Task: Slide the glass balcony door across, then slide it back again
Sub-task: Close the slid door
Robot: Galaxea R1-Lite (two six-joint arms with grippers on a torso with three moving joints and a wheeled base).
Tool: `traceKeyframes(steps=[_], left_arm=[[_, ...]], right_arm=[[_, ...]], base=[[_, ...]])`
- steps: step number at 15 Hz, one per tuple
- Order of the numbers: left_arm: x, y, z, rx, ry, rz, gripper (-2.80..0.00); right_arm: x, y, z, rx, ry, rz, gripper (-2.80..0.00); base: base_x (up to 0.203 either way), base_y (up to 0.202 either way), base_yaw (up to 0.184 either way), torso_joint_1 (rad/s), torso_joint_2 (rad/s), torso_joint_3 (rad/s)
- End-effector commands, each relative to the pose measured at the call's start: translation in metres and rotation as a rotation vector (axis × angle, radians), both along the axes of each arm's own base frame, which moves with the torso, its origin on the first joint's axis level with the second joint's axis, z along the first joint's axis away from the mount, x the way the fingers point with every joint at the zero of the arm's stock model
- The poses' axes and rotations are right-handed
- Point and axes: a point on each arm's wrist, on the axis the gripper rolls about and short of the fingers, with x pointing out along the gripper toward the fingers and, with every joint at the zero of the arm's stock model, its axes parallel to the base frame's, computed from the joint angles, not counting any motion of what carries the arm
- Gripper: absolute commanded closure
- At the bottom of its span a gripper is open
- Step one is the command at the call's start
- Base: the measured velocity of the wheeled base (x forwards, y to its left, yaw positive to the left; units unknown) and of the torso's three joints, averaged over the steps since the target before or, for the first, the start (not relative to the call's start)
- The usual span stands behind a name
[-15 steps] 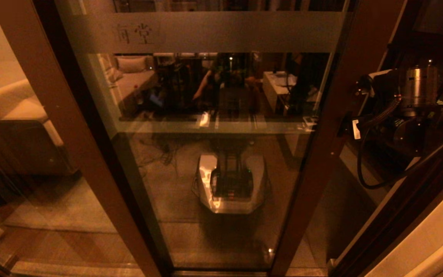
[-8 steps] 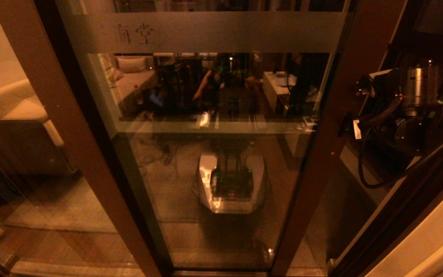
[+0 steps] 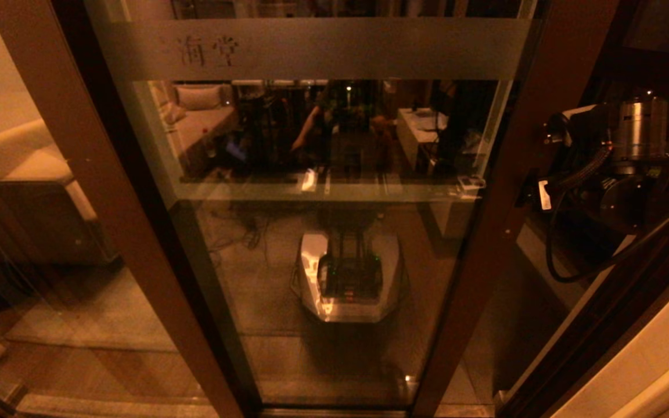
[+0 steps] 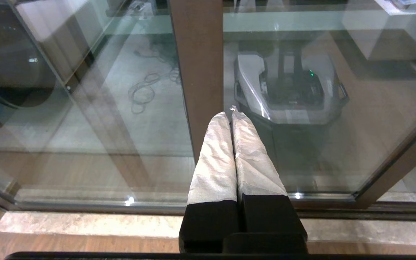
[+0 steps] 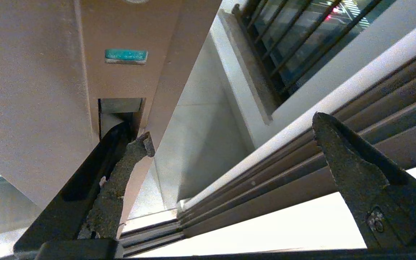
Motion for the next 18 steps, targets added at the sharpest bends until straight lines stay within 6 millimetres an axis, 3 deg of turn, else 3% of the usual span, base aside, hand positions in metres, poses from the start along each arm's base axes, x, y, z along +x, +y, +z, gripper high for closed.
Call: traceKeyframes(steps=[1,18], left_arm=[[0.0,0.0,0.0,0.001,0.001,0.0,0.0],[0.0,0.0,0.0,0.001,0.001,0.001,0.0]], right_arm=[[0.001,-0.002,0.0,-0.005,0.001,-0.003,-2.8],[0.012,-0.026,-0.007,-0.034,0.002,-0.062,-2.8]], base=[[0.0,0.0,0.0,0.0,0.0,0.0],[0.0,0.0,0.0,0.0,0.0,0.0]])
